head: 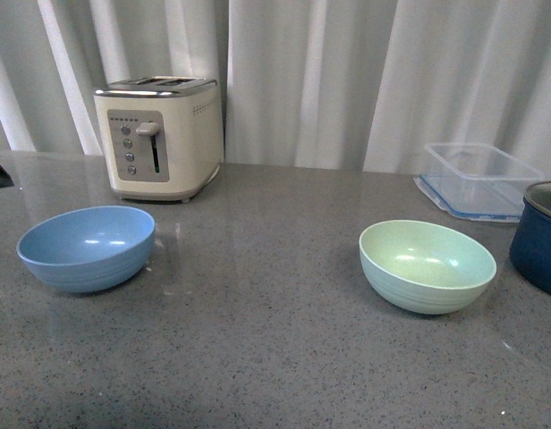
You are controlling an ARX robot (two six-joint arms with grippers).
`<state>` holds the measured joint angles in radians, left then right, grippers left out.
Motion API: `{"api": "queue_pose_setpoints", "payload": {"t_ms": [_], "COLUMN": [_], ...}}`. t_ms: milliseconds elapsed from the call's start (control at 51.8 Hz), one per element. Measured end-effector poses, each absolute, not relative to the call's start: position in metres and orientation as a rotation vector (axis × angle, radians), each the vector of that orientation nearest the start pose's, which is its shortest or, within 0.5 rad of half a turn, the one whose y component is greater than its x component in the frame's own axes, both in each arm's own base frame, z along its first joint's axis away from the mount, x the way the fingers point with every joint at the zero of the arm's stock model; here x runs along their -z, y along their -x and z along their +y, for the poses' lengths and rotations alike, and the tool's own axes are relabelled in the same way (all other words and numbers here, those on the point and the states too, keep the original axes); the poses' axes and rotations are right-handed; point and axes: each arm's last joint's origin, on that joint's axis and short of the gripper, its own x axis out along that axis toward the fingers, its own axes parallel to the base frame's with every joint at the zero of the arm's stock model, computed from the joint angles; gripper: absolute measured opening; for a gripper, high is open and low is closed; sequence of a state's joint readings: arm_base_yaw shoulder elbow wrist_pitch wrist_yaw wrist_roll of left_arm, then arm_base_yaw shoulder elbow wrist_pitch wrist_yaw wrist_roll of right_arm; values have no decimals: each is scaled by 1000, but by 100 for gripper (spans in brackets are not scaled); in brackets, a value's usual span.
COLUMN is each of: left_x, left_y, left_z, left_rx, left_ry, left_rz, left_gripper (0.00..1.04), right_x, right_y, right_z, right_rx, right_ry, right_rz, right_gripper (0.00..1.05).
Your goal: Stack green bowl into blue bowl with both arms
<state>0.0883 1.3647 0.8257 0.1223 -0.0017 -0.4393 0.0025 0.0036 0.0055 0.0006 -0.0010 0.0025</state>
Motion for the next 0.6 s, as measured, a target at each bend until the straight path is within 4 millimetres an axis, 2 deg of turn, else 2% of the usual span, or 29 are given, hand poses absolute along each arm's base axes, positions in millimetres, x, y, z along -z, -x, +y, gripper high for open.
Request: {"api": "queue_pose_setpoints", "payload": {"t_ms": [386, 598], "left_x": [-236, -228], "left_y": [-363, -384], "left_z": [16, 9], "left_rx": [-202, -209], "left_ry": [482, 481], "left_rz": [541, 596], "left_gripper": [98, 98], "right_x": [-165, -165], "right_y": [-98, -98], "right_z": [0, 0], "right_rx": [-3, -3], "right_ry": [-2, -2], "right_rz": [-2, -2], "right_gripper": [95, 95]}}
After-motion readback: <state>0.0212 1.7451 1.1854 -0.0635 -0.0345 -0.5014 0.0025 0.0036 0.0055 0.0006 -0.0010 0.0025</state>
